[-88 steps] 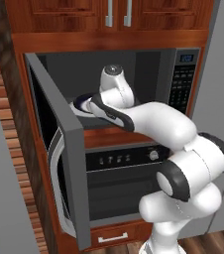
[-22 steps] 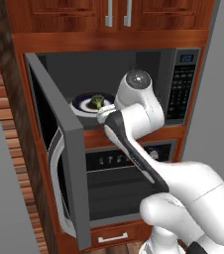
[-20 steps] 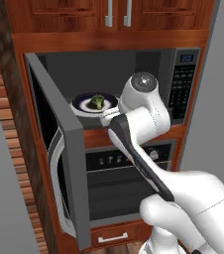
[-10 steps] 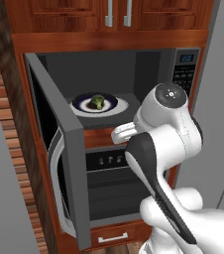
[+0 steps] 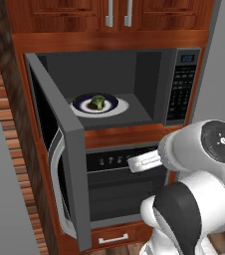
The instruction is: Pick the broccoli from the counter and place it in the microwave. Then turn on the microwave.
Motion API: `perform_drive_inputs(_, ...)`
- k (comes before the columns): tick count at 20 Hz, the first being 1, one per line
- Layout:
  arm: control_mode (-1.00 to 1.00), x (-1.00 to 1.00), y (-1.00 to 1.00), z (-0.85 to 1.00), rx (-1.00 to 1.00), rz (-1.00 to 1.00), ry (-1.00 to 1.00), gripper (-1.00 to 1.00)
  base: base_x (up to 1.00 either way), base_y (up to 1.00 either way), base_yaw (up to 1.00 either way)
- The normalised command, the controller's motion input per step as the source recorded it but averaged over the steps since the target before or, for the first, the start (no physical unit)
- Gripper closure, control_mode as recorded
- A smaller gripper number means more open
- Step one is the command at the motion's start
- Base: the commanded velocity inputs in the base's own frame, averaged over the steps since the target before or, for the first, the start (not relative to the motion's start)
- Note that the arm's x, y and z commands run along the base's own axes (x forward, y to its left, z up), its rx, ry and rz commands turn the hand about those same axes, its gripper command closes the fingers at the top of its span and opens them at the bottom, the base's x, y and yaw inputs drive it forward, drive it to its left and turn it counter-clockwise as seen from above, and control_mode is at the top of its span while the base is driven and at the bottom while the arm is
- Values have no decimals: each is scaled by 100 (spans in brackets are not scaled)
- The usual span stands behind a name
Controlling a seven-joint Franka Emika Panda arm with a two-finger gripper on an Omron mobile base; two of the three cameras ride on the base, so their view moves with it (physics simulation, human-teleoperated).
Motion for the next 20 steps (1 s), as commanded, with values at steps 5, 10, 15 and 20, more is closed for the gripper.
perform_drive_inputs(5, -100, -100, -12, 33, 3, 0, -5, 100, 0, 0, 0)
perform_drive_inputs(10, -100, -93, 7, 5, 0, 0, -7, 100, 0, 0, 0)
perform_drive_inputs(15, -100, -92, 24, 0, 0, 0, -9, 100, 0, 0, 0)
perform_drive_inputs(20, -100, -62, 48, 3, 0, 0, -15, 100, 0, 0, 0)
